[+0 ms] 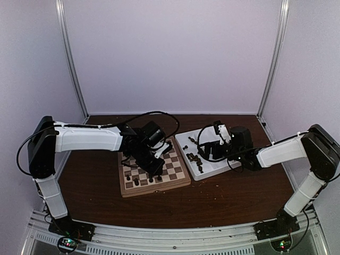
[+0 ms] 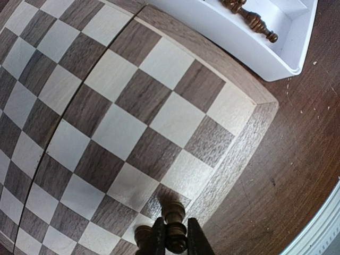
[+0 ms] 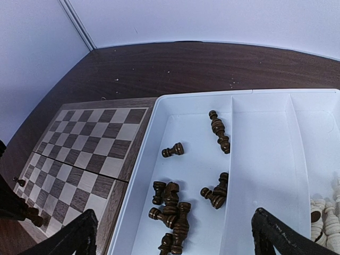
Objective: Set up the chess pieces on the board
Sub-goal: Move the chess piece to the chessboard.
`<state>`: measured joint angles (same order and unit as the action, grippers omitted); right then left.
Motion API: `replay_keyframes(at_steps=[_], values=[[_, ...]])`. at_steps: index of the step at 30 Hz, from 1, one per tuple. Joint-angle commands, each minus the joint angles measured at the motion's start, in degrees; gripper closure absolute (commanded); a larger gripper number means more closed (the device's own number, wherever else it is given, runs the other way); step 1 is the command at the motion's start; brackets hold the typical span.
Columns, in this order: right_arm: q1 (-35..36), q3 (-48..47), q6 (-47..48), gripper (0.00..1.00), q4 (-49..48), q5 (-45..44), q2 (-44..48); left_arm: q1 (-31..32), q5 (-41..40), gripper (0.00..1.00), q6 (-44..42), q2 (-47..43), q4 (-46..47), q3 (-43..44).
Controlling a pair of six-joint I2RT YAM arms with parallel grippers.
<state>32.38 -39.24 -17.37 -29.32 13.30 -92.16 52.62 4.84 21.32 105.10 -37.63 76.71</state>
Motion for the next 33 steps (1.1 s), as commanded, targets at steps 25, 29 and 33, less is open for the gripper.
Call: replay_keyframes(at_steps=[25,29,33], values=[[-0.4,-0.8,-0.5,0.00,0.4,0.4,0.6,0.3,-0.9,0.84,-1.1,0.9,0.4,-0.7],[-0.4,-0.8,-0.6,0.00,0.4,0.5,0.6,0.2,-1.0,0.84,-1.1,1.1,0.4,-0.9],[-0.4,-0.8,-0.5,0.00,0.5,0.4,0.5,0.4,-0.5,0.83,-1.0,1.2,0.4,-0.6]])
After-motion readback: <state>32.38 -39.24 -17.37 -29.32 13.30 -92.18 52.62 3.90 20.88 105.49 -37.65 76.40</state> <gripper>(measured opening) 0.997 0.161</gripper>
